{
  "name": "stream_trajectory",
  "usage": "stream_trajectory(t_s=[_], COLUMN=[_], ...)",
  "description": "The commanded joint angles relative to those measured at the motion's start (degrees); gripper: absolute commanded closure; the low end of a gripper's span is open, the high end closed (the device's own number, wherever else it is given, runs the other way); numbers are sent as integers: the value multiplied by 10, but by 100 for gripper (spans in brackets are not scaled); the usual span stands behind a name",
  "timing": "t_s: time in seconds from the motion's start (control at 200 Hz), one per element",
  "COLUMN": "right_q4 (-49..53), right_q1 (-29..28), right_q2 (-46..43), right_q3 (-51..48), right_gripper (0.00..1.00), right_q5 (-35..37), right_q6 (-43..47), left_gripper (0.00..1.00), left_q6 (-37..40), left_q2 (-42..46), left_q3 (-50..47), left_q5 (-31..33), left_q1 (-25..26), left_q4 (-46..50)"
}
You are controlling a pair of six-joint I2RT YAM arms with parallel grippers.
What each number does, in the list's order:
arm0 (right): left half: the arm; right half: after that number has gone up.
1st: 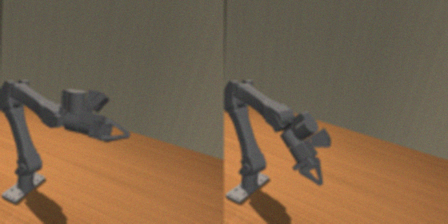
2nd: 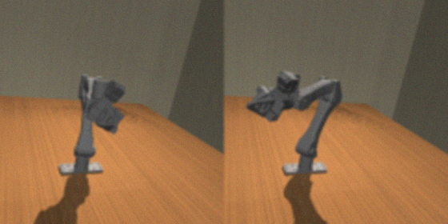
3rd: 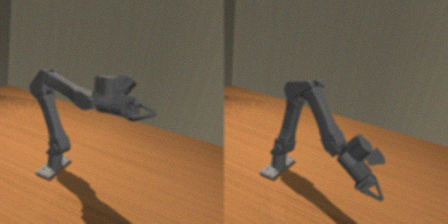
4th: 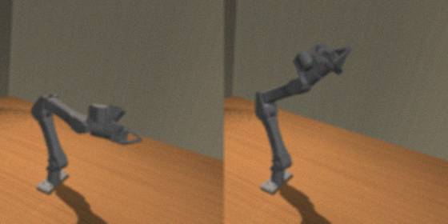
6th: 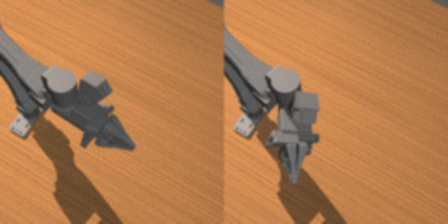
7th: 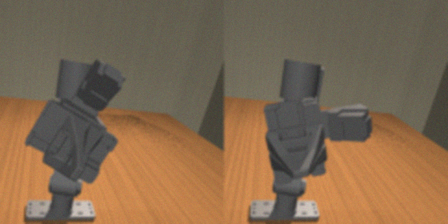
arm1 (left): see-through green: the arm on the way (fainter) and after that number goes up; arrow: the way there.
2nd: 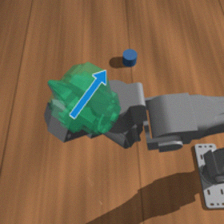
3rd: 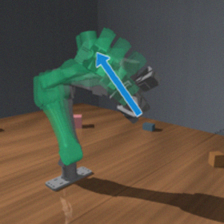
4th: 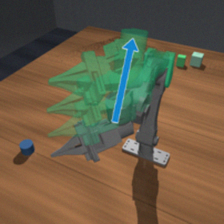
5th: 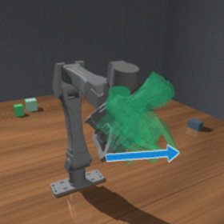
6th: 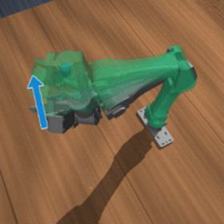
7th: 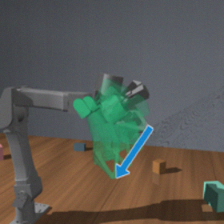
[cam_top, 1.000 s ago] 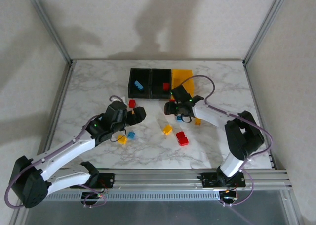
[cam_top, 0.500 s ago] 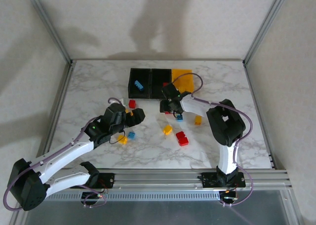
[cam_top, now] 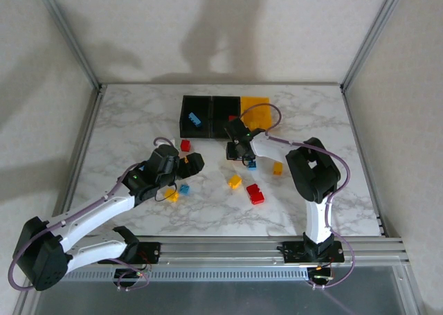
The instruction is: Sort the legos into containers by color
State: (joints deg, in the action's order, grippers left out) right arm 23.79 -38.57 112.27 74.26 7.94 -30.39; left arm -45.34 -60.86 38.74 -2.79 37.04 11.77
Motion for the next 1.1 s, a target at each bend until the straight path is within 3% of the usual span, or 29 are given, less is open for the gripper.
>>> stream_trajectory(t_s=[0.0, 0.25, 0.706, 1.096], right_q4=[36, 75, 137, 146], right_q1=[-10, -9, 29, 42], right_q2=[-43, -59, 145, 212], right_q3=[18, 99, 386, 452], right_gripper=[59, 58, 56, 52], right_q5=[14, 28, 48, 36], right_q6=[12, 38, 75, 85], left_gripper=[16, 16, 16, 16], left_q6=[-12, -16, -29, -26], left_q2=[4, 3, 40, 34], left_q3=[-6, -4, -19, -17], left_q5=[16, 25, 39, 40], left_q1=[1, 1, 1, 1], left_q4=[-7, -8, 13, 11])
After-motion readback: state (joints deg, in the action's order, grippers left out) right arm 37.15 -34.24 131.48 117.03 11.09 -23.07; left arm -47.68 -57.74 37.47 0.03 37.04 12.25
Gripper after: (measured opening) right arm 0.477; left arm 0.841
